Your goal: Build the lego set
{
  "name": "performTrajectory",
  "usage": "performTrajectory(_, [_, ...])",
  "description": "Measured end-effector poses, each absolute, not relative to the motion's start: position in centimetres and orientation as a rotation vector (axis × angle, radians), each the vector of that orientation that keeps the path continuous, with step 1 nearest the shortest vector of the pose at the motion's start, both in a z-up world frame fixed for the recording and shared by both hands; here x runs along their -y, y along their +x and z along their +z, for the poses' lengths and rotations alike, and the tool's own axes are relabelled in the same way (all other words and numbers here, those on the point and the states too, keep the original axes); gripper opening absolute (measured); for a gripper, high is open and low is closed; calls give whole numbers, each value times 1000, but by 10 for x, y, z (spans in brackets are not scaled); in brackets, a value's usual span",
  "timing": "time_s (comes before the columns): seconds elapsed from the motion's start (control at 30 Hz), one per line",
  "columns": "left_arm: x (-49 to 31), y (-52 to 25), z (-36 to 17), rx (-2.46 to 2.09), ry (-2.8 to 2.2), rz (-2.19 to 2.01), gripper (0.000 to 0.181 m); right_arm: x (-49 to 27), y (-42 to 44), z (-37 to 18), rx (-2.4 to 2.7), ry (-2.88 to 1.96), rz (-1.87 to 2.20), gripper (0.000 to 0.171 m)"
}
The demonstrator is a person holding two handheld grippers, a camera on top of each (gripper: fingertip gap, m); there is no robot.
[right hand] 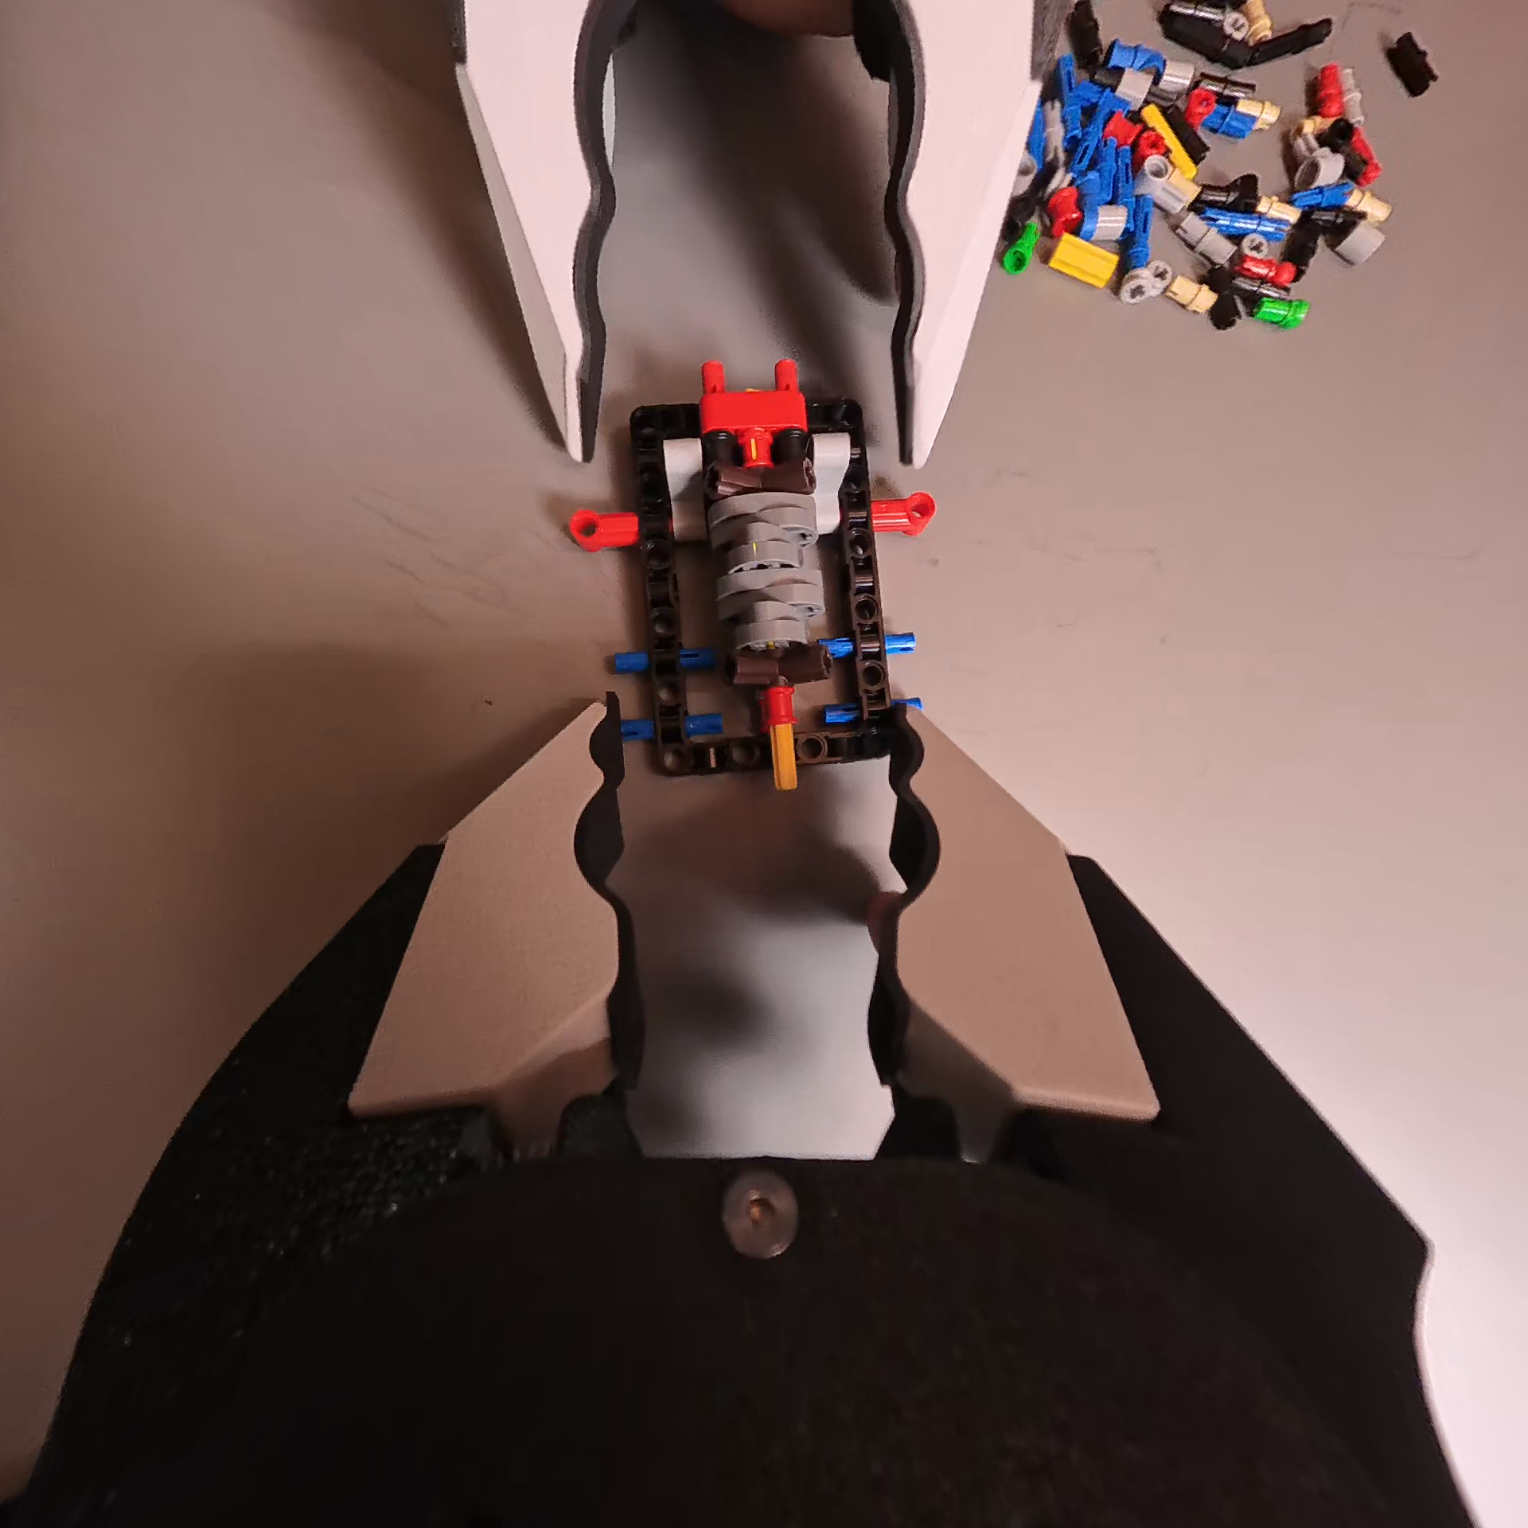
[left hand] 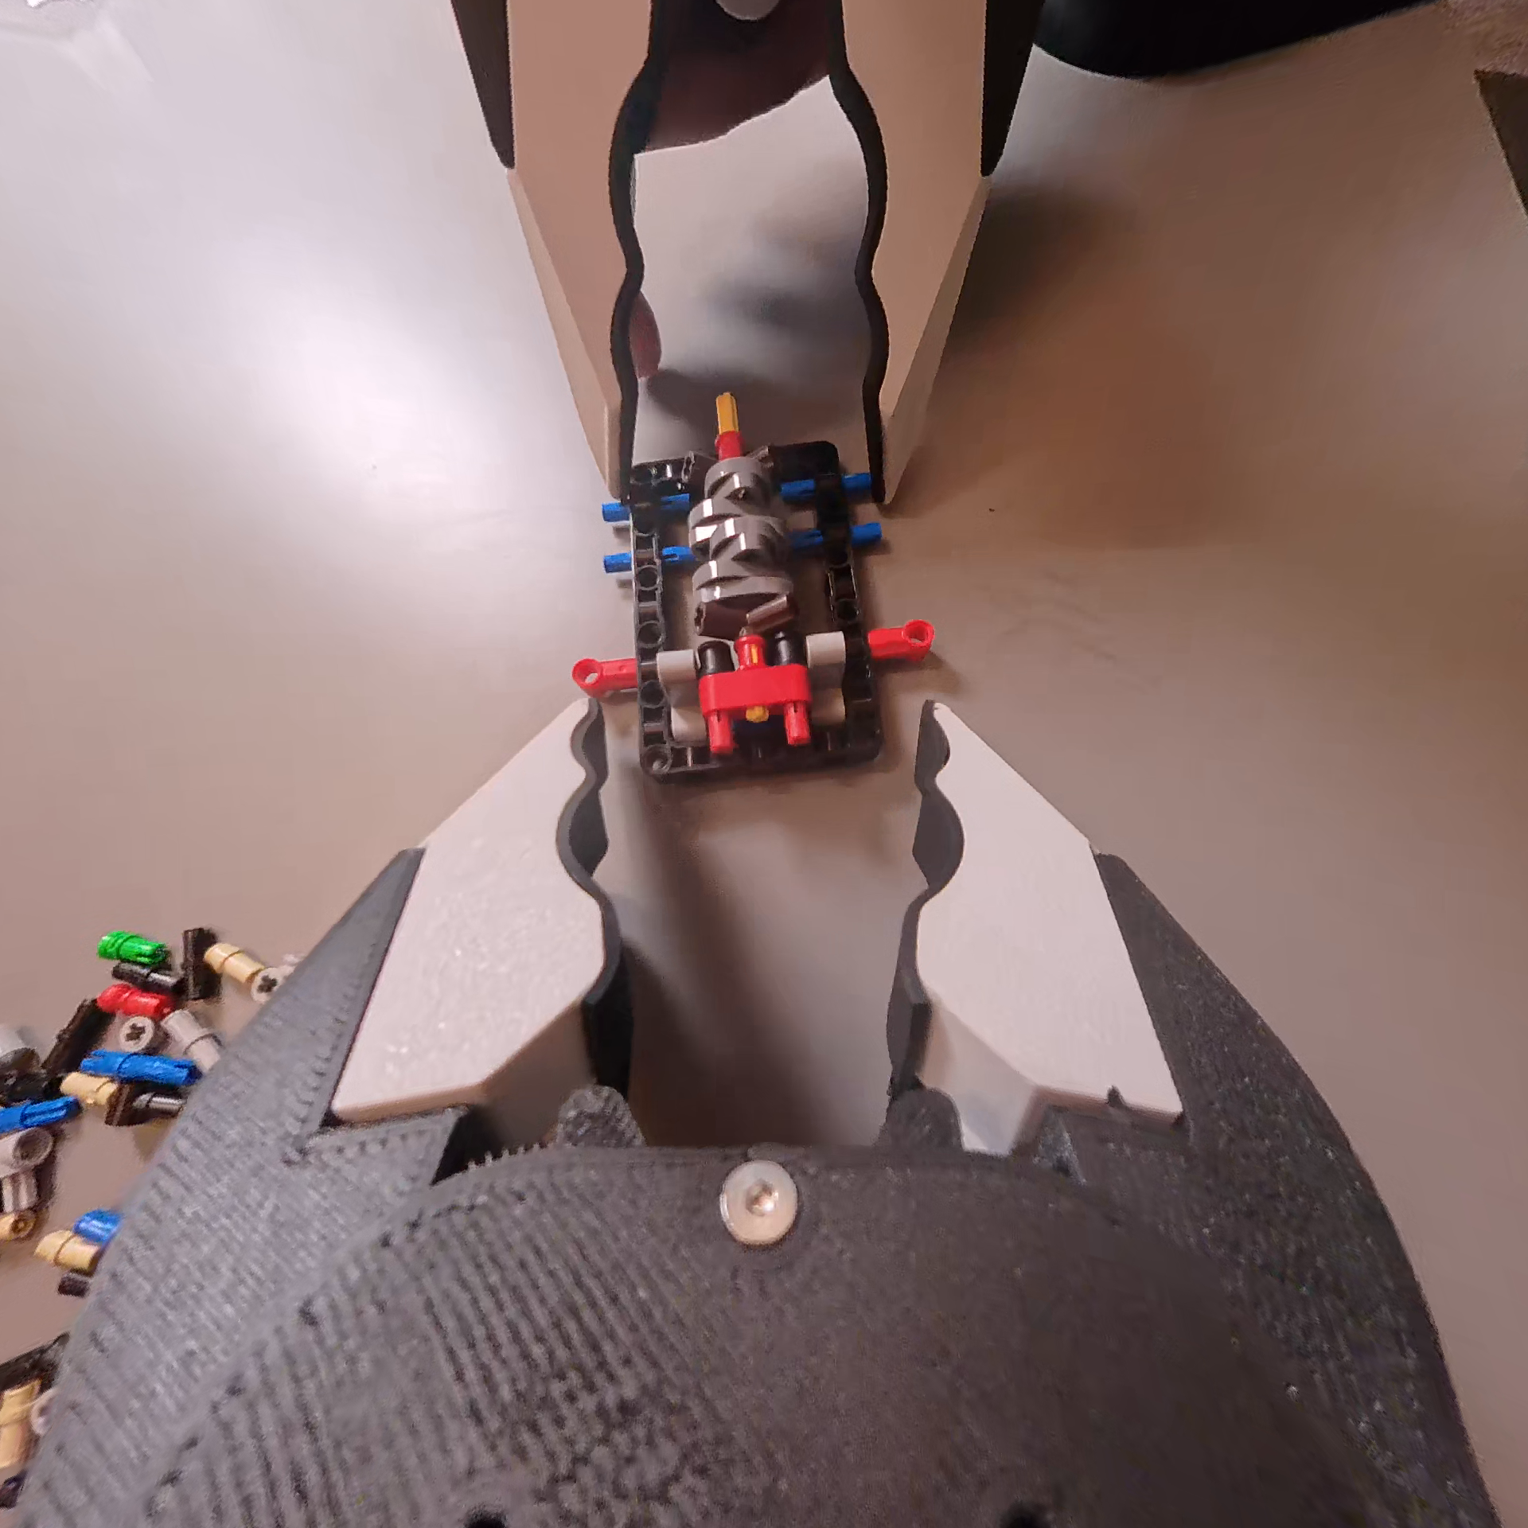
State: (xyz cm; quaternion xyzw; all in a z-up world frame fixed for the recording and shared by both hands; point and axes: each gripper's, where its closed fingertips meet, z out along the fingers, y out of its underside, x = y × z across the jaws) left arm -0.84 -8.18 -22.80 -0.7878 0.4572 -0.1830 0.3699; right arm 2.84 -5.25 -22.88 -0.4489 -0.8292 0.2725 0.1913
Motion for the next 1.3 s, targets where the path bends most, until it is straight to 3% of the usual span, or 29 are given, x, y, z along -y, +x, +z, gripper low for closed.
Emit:
performTrajectory(0.27, [76, -12, -229, -1139, -2039, -426, 58, 52, 22, -229, 2272, -1313, 775, 63])
performTrajectory(0.67, [73, -13, -229, -1127, -2033, -474, 58, 44, 33, -223, 2199, -1330, 798, 56])
performTrajectory(0.97, [67, -11, -212, -853, -2117, -861, 58, 43, 39, -220, 2161, -1306, 870, 46])
performTrajectory(1.3, [69, -9, -208, -802, -2112, -951, 58, 45, 35, -208, 2102, -1260, 915, 38])
